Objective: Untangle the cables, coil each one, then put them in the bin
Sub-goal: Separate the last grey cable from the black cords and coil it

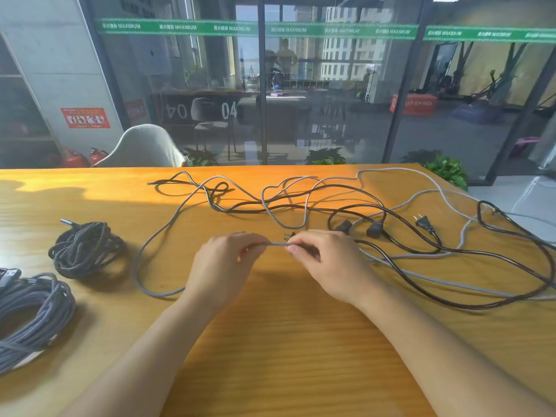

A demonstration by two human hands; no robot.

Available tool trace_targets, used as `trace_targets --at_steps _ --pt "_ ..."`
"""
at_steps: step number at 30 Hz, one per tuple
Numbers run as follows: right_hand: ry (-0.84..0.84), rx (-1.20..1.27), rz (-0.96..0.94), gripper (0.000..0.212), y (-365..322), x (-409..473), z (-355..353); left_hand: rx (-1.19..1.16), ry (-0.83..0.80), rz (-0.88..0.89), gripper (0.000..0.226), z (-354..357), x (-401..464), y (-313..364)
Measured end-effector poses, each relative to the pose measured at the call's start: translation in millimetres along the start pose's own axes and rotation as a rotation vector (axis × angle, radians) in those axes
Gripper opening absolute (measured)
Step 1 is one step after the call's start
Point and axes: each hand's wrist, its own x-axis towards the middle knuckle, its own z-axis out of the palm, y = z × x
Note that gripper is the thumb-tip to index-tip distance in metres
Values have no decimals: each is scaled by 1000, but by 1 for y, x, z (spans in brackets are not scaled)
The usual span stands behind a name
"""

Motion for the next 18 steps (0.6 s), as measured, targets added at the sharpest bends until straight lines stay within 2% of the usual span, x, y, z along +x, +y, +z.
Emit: trace_targets --at_steps 3,6,10,14,16,18 --pt "25 22 76 18 9 4 -6 -49 168 -241 13 -13 8 -14" --pt "-8 -10 124 22 15 4 -9 -37 201 -310 13 -19 8 -20" --pt "-29 45 100 20 15 3 -7 13 142 -148 12 -15 1 -2" --pt "-60 91 31 20 12 1 -1 -19 -8 52 15 -5 -5 19" --pt "-80 91 5 20 9 1 3 -34 -34 80 11 -1 -5 18" --pt "-85 57 16 21 10 1 5 -35 15 13 11 -2 -2 11"
